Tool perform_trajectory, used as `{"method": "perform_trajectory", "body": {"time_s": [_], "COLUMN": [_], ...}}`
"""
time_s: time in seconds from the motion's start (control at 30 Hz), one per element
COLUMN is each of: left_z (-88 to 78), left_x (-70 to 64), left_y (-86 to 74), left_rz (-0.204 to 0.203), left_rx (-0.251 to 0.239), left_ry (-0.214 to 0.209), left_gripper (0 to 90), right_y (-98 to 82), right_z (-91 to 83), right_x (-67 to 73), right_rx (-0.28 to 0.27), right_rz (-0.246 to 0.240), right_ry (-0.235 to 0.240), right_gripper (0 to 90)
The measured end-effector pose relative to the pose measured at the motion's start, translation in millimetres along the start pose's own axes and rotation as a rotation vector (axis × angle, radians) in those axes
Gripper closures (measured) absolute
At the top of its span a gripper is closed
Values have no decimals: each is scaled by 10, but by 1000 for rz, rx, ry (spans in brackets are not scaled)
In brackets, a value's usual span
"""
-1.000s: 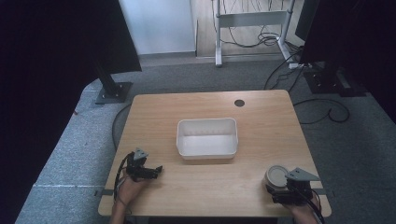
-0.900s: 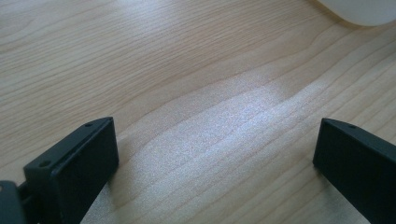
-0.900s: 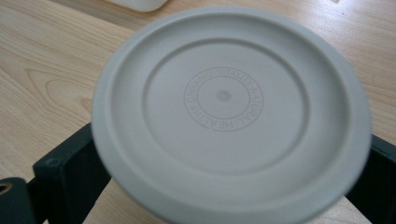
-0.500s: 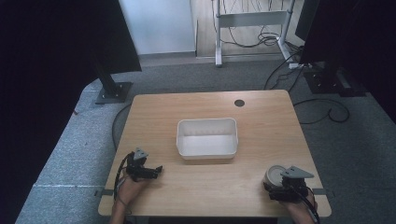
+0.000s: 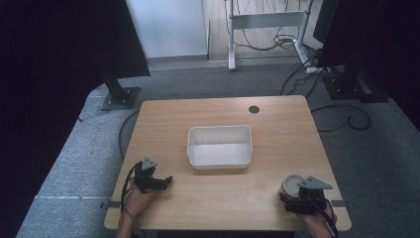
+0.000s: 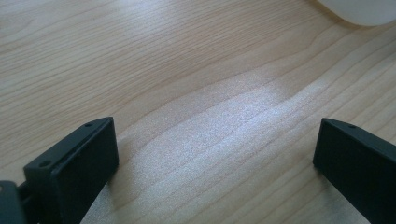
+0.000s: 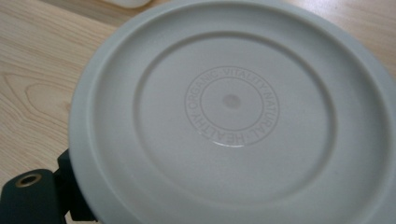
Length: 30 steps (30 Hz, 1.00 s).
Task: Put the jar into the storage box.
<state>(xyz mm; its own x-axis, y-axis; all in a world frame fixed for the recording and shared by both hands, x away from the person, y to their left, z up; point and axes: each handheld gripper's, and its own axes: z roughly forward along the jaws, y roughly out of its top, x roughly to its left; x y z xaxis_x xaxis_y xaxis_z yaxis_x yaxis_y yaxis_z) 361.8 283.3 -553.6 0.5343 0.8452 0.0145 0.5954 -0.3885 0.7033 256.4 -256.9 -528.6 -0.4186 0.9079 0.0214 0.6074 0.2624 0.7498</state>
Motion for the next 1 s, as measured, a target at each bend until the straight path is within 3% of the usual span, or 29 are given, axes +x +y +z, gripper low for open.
{"method": "perform_trajectory", "body": {"time_s": [1.0], "left_z": [1], "left_x": [0], "left_y": [0], "left_rz": [0], "left_rx": [0], "left_ry": [0], "left_gripper": [0], "right_y": [257], "right_z": [102], "right_x": [198], "right_rx": [2], "right_rz": [-43], "right_ry": [17], "right_gripper": [94]}}
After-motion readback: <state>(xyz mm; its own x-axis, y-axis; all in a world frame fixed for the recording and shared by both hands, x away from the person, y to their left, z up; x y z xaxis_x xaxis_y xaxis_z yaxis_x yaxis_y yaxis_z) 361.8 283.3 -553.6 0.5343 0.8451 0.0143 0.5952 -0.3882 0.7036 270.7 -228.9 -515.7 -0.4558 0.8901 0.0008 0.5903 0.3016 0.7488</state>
